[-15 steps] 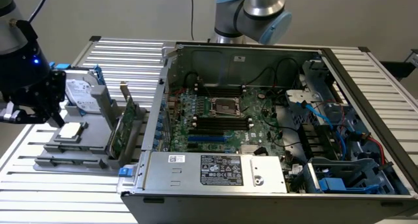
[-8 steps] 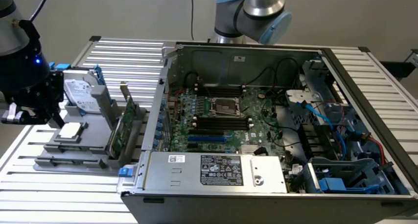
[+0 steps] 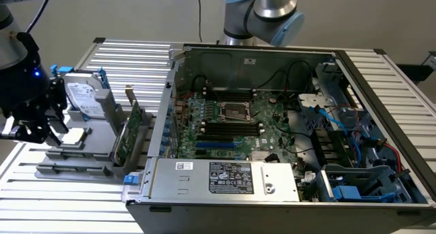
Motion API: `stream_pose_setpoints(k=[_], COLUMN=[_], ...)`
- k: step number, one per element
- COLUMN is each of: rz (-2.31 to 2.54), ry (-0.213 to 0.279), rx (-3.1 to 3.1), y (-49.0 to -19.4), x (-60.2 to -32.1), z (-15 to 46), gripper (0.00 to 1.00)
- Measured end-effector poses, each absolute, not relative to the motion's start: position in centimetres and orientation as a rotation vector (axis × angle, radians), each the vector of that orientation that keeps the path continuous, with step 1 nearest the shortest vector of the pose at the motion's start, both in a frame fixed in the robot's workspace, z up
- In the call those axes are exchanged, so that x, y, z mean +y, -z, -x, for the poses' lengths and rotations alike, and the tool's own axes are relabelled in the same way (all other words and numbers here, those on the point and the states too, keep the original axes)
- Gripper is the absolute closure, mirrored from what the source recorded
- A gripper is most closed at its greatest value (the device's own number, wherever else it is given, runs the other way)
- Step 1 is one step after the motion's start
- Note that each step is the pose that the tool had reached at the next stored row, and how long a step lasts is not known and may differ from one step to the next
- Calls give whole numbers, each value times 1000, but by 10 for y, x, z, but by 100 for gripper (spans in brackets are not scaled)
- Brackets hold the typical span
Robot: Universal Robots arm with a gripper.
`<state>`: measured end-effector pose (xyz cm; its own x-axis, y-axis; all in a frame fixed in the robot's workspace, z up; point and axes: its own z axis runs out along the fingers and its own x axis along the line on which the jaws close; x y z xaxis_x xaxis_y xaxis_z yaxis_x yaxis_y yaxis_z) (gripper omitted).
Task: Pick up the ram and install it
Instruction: 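Pick up the ram and move it above insertion slot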
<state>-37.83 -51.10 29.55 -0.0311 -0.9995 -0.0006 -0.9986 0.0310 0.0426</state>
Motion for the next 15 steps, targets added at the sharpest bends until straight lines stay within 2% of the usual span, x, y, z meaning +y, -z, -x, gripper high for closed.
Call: stream_pose_setpoints(k=[15], rz=[-2197], ry=[54], rx=[-2208], y=[-268], x=[-522], z=[379], gripper=[64])
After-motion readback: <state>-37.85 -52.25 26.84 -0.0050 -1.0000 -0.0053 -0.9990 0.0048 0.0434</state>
